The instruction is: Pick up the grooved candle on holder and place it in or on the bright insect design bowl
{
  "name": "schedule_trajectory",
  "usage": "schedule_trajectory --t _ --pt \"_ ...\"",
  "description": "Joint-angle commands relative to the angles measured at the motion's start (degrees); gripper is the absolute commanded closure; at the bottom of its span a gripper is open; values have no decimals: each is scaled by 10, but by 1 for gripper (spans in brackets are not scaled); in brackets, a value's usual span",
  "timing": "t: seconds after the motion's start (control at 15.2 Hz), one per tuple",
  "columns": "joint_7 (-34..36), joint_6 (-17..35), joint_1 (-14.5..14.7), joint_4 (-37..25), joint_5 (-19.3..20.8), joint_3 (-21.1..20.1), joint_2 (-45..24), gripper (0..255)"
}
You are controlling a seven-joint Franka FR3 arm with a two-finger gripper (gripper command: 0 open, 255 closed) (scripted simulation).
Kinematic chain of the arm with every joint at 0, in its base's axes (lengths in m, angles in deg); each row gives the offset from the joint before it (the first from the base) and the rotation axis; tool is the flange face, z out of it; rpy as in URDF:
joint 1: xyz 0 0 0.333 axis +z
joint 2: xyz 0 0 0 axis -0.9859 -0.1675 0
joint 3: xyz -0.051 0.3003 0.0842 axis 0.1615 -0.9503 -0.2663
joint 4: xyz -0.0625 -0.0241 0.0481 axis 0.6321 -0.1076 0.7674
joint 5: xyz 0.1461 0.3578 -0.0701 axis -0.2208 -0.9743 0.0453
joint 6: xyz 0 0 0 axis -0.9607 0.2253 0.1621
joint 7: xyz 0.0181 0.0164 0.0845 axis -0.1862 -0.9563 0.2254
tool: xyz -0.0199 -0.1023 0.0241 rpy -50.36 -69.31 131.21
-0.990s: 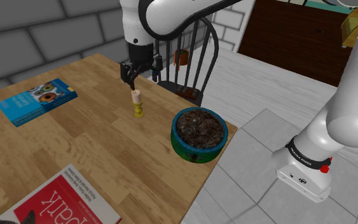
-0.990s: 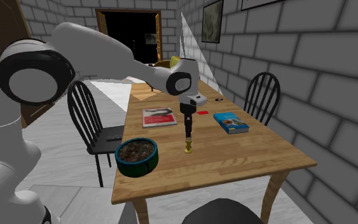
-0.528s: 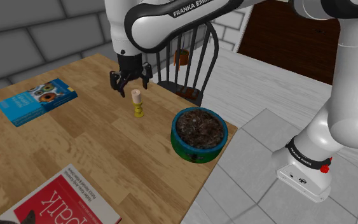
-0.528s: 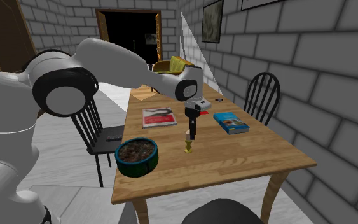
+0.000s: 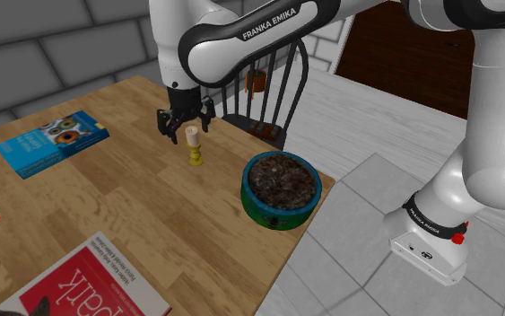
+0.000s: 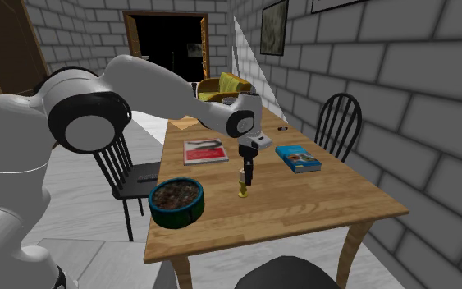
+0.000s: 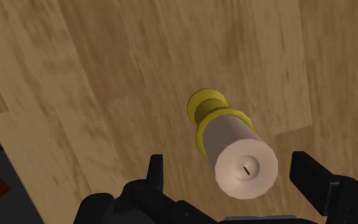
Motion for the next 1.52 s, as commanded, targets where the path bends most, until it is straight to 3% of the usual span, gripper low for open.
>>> schedule_trajectory --t 0.0,0.13,0.2,0.79,1.45 --pt "0 0 0 0 0 0 0 0" --pt "0 0 0 0 0 0 0 0" --pt "0 0 0 0 0 0 0 255" --pt "0 0 0 0 0 0 0 255" --pt "-10 -63 -3 -39 -17 -10 27 255"
